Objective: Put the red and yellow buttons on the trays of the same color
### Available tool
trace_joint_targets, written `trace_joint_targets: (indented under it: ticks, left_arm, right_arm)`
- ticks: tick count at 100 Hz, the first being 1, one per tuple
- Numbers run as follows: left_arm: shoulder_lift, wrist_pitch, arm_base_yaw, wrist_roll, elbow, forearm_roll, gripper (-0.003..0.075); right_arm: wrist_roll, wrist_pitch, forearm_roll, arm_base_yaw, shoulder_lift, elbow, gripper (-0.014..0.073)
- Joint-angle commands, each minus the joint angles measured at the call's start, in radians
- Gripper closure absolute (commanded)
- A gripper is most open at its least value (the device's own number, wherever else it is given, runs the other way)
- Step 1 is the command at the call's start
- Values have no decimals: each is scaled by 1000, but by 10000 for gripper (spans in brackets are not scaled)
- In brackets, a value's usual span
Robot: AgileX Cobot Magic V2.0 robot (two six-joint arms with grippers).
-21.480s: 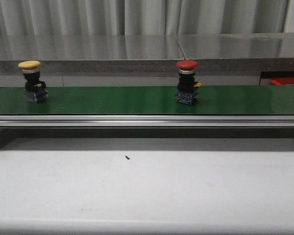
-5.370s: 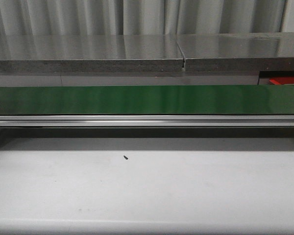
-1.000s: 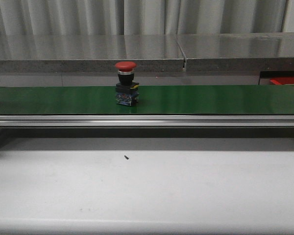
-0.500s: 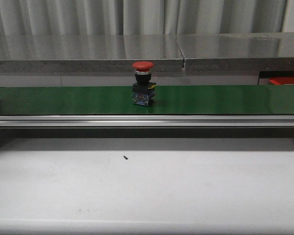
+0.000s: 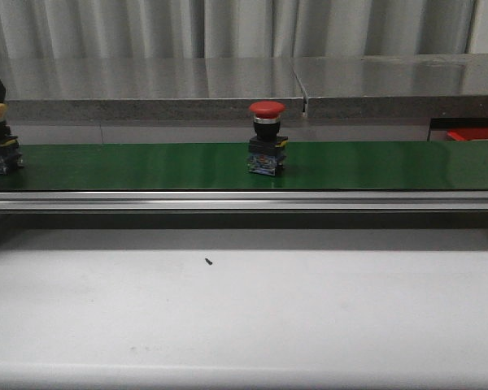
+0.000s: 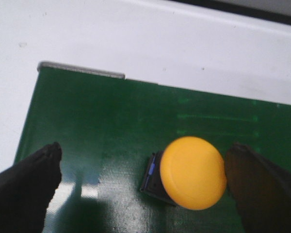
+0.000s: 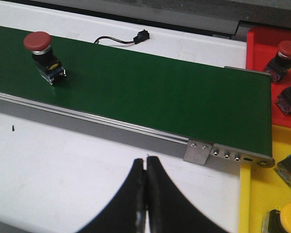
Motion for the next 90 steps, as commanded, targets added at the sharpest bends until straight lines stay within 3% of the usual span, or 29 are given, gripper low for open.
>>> trace_joint_targets:
  ticks: [1,25,45,55,63,72,84,90]
  left_arm:
    - [-103,-40,-15,14,-38,-12,102]
    - [-321,-2,-78,21,-13,-12,104]
    - [-560,5,-160,25,145,-12,115]
    - [-689,7,-181,25,251,-15,181]
    - [-794,7,-181,25,343,-25,301]
    - [-893,7,-181,25,431,-25,480]
    - [-995,12,-181,14,514,-39,724]
    - [-1028,12,-181,10,542,-52,738]
  right_arm:
    - [-14,-59,13,3,-3,-28,662]
    - [-14,-60,14,3,-3,-28,662]
    - [-14,-49,14,3,-3,-28,662]
    - [-14,-34,14,3,-1,-28,659]
    - [-14,-2,14,3,1,-28,626]
    - [-14,37,14,3,1,-28,499]
    - [-14,59,14,3,1,-28,212]
    - [-14,61,14,3,1,-28,74]
